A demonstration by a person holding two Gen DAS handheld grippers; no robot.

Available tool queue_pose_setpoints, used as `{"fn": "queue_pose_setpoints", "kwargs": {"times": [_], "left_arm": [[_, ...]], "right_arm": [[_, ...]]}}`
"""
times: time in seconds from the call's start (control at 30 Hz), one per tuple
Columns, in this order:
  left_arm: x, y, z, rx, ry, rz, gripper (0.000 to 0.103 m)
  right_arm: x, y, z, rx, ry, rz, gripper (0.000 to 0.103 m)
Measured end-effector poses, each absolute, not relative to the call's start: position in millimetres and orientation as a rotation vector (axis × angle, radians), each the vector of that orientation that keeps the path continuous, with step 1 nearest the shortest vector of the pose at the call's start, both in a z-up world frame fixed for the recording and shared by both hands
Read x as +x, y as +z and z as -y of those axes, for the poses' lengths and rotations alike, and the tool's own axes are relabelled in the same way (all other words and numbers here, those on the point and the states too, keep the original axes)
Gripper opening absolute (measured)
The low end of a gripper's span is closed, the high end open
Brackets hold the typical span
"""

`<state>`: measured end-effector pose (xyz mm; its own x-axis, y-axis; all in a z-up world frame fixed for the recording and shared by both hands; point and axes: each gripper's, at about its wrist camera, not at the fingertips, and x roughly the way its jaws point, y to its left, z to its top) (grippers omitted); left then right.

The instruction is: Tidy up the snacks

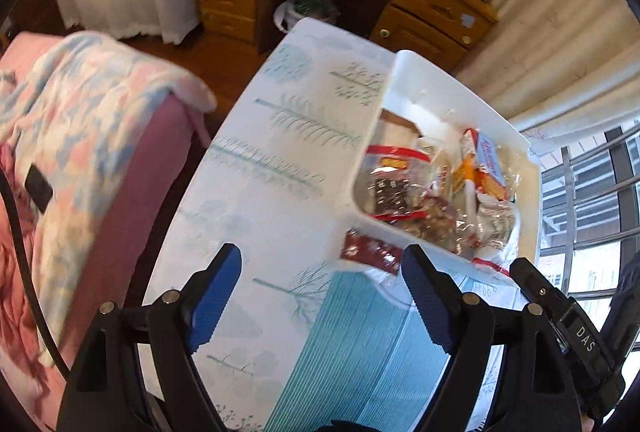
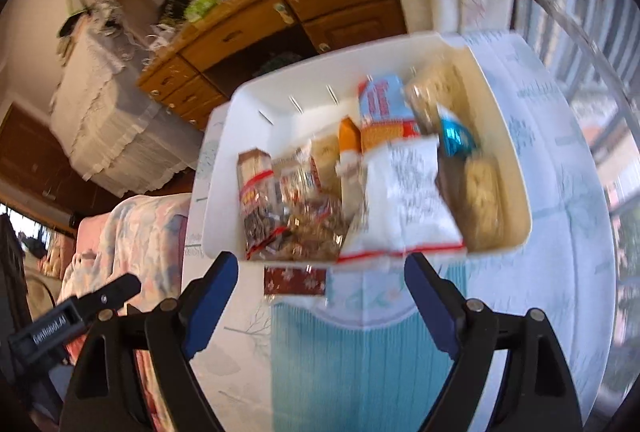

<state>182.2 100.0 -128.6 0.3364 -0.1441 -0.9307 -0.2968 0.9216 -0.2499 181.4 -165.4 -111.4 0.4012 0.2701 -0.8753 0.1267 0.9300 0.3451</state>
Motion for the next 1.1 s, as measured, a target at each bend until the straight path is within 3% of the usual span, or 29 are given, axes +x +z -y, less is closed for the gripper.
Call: {"fn": "queue_pose_setpoints", "kwargs": {"times": [0.53, 1.1], "left_arm": [[162, -208, -122, -0.488, 0.059, -1.382, 0.086], [203, -283, -41, -0.441, -0.145, -1.385, 0.086]], "right_arm": [[129, -138, 133, 0.426, -0.143, -1.326, 0.087], [78, -161, 165, 0.387, -0.384, -1.423, 0.087]]}}
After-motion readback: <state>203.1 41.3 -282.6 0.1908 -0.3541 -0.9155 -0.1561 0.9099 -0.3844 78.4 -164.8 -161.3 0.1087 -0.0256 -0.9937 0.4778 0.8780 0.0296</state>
